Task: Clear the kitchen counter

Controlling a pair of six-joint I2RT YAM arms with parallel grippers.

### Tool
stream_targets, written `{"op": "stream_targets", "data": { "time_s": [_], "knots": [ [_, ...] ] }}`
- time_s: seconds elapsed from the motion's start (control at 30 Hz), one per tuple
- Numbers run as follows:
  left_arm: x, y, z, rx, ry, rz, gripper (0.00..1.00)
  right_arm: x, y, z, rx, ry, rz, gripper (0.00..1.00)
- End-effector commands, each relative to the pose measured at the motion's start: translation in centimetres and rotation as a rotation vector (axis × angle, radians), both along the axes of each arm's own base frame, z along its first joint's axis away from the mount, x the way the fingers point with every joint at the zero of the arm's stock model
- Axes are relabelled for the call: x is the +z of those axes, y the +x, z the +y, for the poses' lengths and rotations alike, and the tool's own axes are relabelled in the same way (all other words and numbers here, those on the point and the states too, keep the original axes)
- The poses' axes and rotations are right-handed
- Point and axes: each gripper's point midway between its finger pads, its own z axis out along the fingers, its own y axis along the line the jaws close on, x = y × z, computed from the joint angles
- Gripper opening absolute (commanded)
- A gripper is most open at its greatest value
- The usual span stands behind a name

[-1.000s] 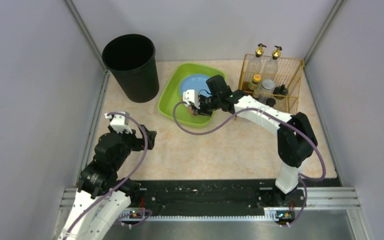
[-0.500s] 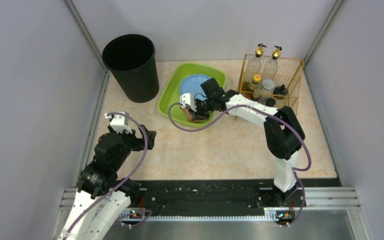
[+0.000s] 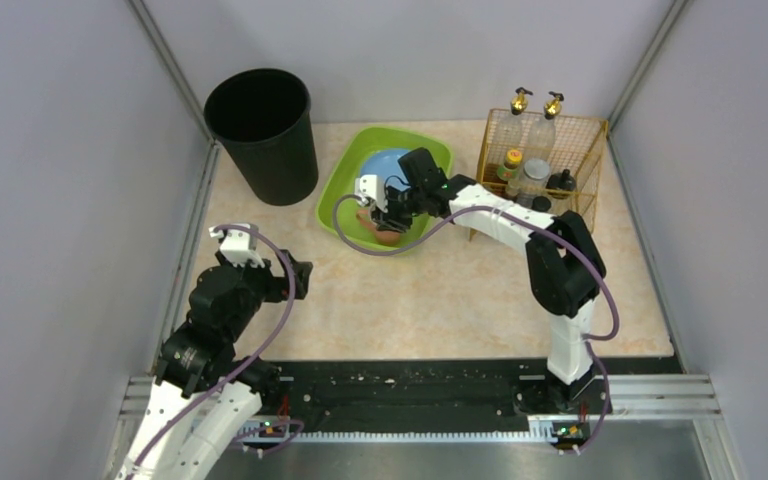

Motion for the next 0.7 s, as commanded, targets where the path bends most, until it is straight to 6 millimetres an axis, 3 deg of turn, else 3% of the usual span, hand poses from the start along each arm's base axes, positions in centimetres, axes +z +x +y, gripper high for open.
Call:
{"op": "stream_targets", "data": {
  "time_s": [0.0, 0.23, 0.4, 0.47, 0.5, 0.53, 0.67],
  "knots": [
    [0.6, 0.3, 0.3, 0.014, 0.0, -0.035, 0.99, 2.6, 1.5, 1.3, -0.006, 0.073, -0.063, 0.36],
    [0.6, 0.3, 0.3, 0.015, 0.001, -0.034, 0.99, 5.0, 0.6, 1.4, -0.001, 0.143, -0.084, 0.41],
    [0.6, 0.4, 0.4, 0.02, 0.002, -0.035, 0.99, 8.2, -0.1, 0.8, -0.035, 0.214, -0.121, 0.48],
    [0.6, 0.4, 0.4, 0.022, 0.002, -0.036, 0.99, 9.1, -0.5, 0.3, -0.066, 0.252, -0.131, 0.58],
    [0.6, 0.4, 0.4, 0.024, 0.003, -0.036, 0.99, 9.9, -0.8, 0.0, -0.082, 0.277, -0.139, 0.72],
    [0.6, 0.3, 0.5, 0.024, 0.003, -0.037, 0.99, 10.6, -1.1, -0.3, -0.099, 0.303, -0.149, 0.95],
    [0.7, 0.4, 0.6, 0.032, 0.004, -0.04, 0.99, 13.6, -2.3, -1.8, -0.196, 0.4, -0.179, 0.99]
  ]
}}
